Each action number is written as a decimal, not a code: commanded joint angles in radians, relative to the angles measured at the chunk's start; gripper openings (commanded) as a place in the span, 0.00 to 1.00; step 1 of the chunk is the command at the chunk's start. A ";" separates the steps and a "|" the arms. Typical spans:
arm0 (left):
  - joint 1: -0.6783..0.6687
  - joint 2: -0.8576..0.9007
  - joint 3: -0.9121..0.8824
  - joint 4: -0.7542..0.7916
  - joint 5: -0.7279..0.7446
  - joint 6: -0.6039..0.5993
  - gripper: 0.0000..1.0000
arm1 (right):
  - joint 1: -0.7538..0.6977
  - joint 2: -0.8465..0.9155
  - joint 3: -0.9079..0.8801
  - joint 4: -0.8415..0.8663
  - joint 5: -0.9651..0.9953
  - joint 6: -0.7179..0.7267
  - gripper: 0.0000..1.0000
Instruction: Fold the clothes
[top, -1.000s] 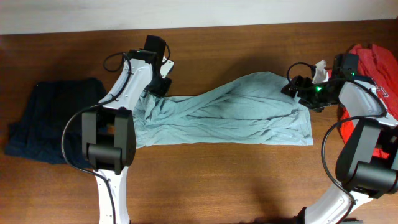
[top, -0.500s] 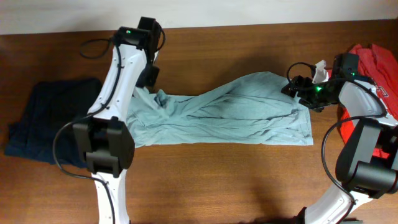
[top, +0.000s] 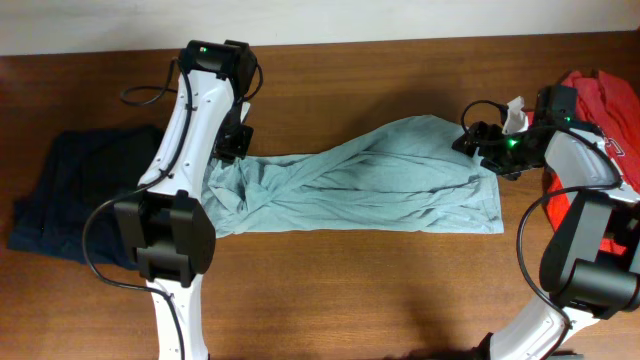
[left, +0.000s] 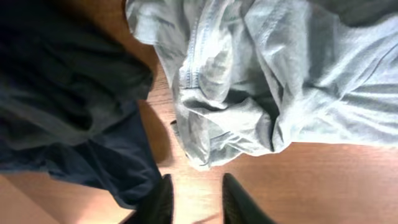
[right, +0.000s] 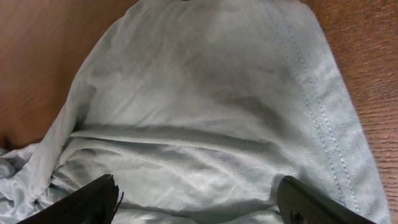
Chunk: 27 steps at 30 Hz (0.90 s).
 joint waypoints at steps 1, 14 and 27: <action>0.007 -0.021 0.007 0.084 0.072 0.002 0.47 | -0.004 0.002 0.010 0.003 -0.013 -0.004 0.88; 0.007 -0.020 -0.333 0.506 0.310 0.241 0.70 | -0.004 0.002 0.010 0.003 -0.013 -0.004 0.90; 0.006 -0.047 -0.295 0.463 0.363 0.264 0.00 | -0.004 0.002 0.010 0.001 -0.013 -0.004 0.90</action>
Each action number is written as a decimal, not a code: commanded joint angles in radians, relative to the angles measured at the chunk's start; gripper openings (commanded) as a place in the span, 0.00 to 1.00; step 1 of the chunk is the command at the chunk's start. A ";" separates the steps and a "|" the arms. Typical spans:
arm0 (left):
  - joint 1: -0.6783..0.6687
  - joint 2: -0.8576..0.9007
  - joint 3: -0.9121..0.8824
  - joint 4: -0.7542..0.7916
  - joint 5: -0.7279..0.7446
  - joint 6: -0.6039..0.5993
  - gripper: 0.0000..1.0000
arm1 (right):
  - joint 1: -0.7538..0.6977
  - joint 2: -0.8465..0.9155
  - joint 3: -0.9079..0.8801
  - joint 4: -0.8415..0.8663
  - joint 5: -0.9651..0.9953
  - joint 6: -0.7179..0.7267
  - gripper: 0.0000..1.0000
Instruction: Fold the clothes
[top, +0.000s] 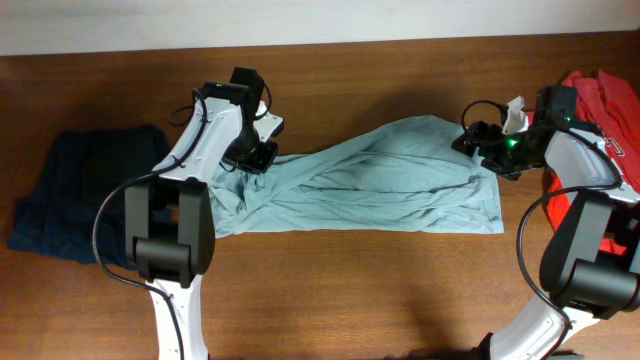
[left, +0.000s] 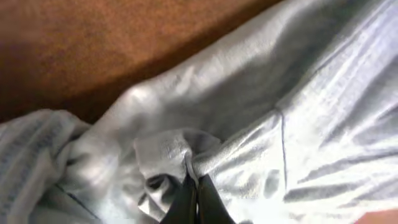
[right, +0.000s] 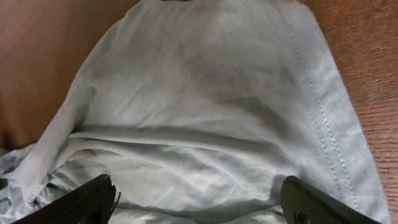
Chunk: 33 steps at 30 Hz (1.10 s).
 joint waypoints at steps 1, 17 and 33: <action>0.004 -0.050 0.081 -0.068 0.065 0.012 0.00 | -0.004 0.002 0.010 0.000 -0.013 -0.004 0.90; -0.115 -0.071 0.080 -0.256 0.245 0.001 0.00 | -0.003 0.002 0.011 0.008 -0.016 -0.006 0.92; -0.118 -0.071 0.079 -0.321 0.180 0.001 0.01 | -0.002 0.096 0.199 0.185 0.096 -0.046 0.93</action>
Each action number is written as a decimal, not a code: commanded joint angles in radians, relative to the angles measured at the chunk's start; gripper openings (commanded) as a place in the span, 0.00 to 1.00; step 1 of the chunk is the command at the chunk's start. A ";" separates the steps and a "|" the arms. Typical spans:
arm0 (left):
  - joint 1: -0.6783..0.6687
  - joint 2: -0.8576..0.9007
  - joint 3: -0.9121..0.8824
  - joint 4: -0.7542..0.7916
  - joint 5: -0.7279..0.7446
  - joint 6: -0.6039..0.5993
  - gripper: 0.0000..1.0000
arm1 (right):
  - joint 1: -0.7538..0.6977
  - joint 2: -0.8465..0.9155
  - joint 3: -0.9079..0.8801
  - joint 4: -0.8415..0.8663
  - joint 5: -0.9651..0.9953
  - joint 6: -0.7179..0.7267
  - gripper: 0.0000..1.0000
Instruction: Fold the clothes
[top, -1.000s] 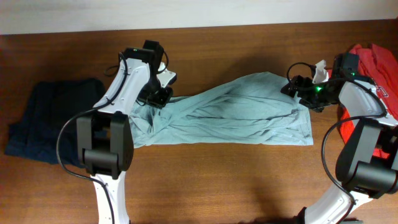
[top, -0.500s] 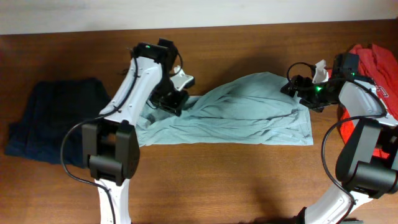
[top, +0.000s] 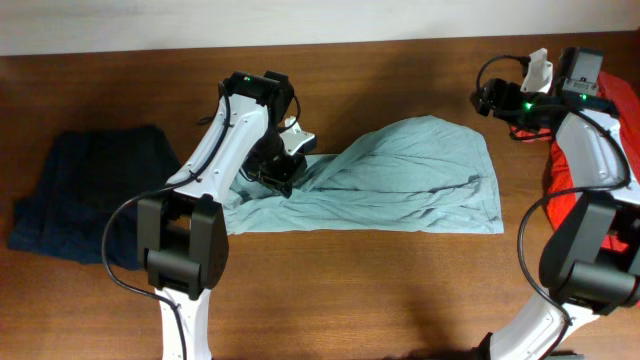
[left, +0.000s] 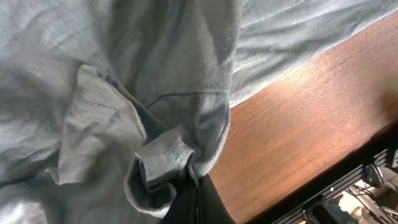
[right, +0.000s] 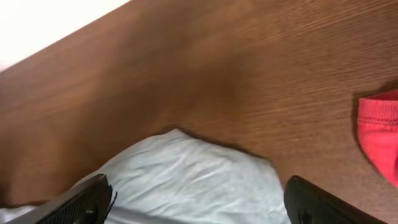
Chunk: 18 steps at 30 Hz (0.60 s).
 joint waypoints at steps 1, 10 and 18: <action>0.007 -0.024 -0.006 -0.006 -0.015 0.000 0.00 | -0.002 0.087 0.010 0.042 0.036 -0.011 0.93; 0.007 -0.024 -0.006 -0.008 -0.052 -0.018 0.01 | -0.002 0.266 0.010 0.105 0.028 -0.011 0.85; 0.007 -0.024 -0.006 0.001 -0.053 -0.018 0.00 | 0.056 0.283 0.010 0.101 0.029 -0.011 0.55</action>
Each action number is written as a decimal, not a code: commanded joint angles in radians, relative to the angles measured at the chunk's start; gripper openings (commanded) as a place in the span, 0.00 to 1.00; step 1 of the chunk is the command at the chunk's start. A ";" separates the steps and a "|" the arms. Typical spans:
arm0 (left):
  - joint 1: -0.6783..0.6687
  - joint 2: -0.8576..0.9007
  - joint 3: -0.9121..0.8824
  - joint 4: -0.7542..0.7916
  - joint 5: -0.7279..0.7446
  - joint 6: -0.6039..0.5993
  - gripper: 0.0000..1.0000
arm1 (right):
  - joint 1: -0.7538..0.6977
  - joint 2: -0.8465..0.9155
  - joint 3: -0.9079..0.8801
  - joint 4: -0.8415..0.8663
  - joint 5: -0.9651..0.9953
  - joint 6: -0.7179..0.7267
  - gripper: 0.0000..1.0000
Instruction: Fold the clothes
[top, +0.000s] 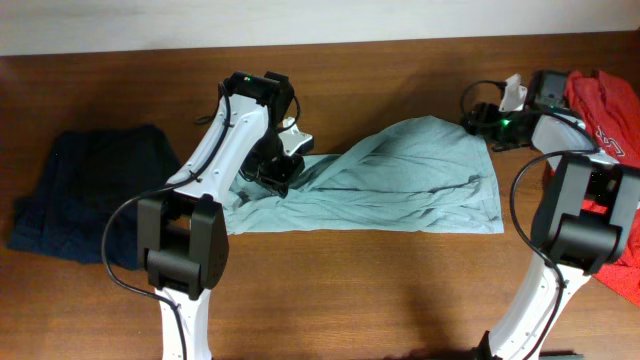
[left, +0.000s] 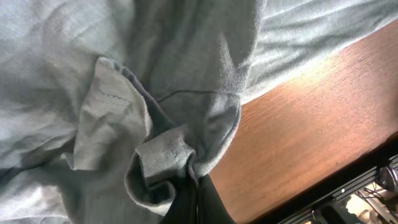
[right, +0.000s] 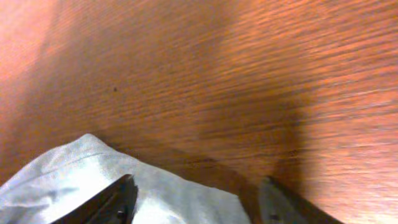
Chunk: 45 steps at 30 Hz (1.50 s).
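Observation:
A light blue-green shirt (top: 400, 185) lies spread across the middle of the wooden table, its left end bunched and drawn inward. My left gripper (top: 277, 172) is over that bunched part, shut on a folded wad of the shirt (left: 155, 74), as the left wrist view shows at the left gripper (left: 193, 186). My right gripper (top: 478, 120) is at the shirt's far right corner. It is open, and the shirt's edge (right: 106, 168) lies between its fingers (right: 118, 199), low over the wood.
Dark navy clothes (top: 85, 195) lie piled at the left end of the table (top: 350, 290). A heap of red clothes (top: 600, 100) sits at the right edge, just beyond the right arm. The table's front edge (left: 348, 180) is close to the left gripper.
My right gripper was near the table's far edge, off the shirt; now it is open at the shirt's far right corner. The left gripper has hardly moved and still holds the shirt.
At first my left gripper was open at the shirt's left end beside the navy pile, and the right was open over the right end. Then the left was shut on the shirt, later holding it further right. The right had left the shirt and is back at its corner.

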 joint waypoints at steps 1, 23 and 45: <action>0.007 -0.024 -0.006 0.005 -0.008 -0.009 0.01 | 0.045 0.033 0.004 -0.021 0.006 0.000 0.48; 0.007 -0.024 -0.006 0.021 -0.008 -0.009 0.01 | -0.025 -0.211 0.109 -0.506 0.022 -0.029 0.04; 0.033 -0.024 -0.006 -0.041 -0.124 -0.010 0.01 | -0.025 -0.211 0.109 -0.846 0.394 -0.002 0.21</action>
